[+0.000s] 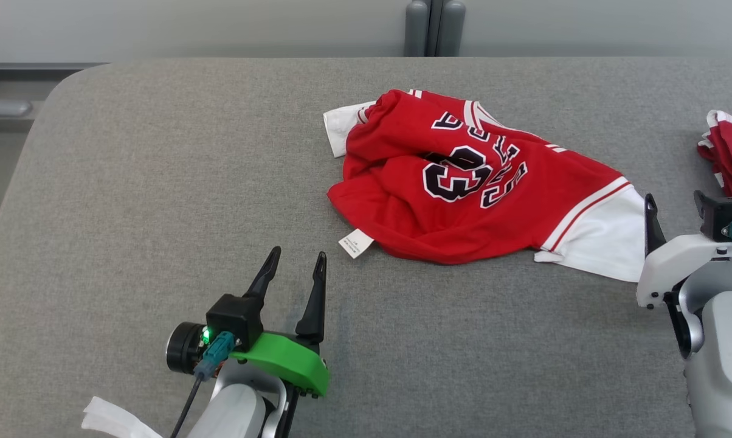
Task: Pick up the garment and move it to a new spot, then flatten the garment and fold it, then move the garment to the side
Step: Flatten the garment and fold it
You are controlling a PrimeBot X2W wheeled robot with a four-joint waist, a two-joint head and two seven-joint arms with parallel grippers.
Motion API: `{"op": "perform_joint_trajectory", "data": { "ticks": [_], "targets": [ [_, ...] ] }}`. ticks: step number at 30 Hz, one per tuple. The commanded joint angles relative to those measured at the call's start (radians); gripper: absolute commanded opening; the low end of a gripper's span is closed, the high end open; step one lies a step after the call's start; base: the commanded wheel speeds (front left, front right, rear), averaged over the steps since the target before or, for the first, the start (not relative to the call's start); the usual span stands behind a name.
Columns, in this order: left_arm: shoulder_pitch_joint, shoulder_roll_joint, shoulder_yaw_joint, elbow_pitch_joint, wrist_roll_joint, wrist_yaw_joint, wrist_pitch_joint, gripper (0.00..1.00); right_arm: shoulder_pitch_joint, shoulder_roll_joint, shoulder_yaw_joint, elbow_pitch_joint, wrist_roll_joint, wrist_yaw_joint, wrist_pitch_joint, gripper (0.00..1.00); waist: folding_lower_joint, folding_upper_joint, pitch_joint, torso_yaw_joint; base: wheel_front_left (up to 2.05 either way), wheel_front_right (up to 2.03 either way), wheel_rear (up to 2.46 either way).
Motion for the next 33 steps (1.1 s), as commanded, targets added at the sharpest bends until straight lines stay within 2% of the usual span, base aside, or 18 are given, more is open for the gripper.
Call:
{"op": "perform_joint_trajectory", "data": {
  "ticks": [1, 9, 15, 21, 26, 33],
  "targets": [
    [0.012, 0.003, 0.004, -0.006, 0.005, -0.001, -0.003, 1.00, 0.024, 0.019, -0.002, -0.034, -0.010, -0.002, -0.007, 1.00, 0.0000, 0.0000, -0.016, -0.009, 0.00, 0.00, 0.00],
    [0.045, -0.002, 0.032, -0.037, 0.004, 0.014, -0.003, 1.00, 0.190, 0.110, 0.055, -0.295, 0.023, -0.002, -0.068, 1.00, 0.0000, 0.0000, -0.065, -0.019, 0.00, 0.00, 0.00],
    [0.086, -0.004, 0.054, -0.042, -0.006, 0.014, -0.003, 1.00, 0.315, 0.139, 0.128, -0.426, 0.052, -0.002, -0.098, 1.00, 0.0000, 0.0000, -0.096, -0.023, 0.00, 0.00, 0.00],
    [0.133, -0.006, 0.080, -0.044, 0.002, 0.006, -0.003, 1.00, 0.395, 0.145, 0.162, -0.455, 0.108, -0.002, -0.111, 1.00, 0.0000, 0.0000, -0.121, -0.024, 0.00, 0.00, 0.00],
    [0.165, -0.010, 0.098, -0.040, -0.001, -0.005, -0.003, 1.00, 0.440, 0.146, 0.136, -0.436, 0.142, -0.002, -0.125, 1.00, 0.0000, 0.0000, -0.145, -0.015, 0.00, 0.00, 0.00],
    [0.150, -0.015, 0.107, -0.028, 0.013, -0.015, -0.003, 1.00, 0.437, 0.146, 0.134, -0.421, 0.156, -0.002, -0.128, 1.00, 0.0000, 0.0000, -0.153, -0.002, 0.00, 0.00, 0.00]
  ]
}}
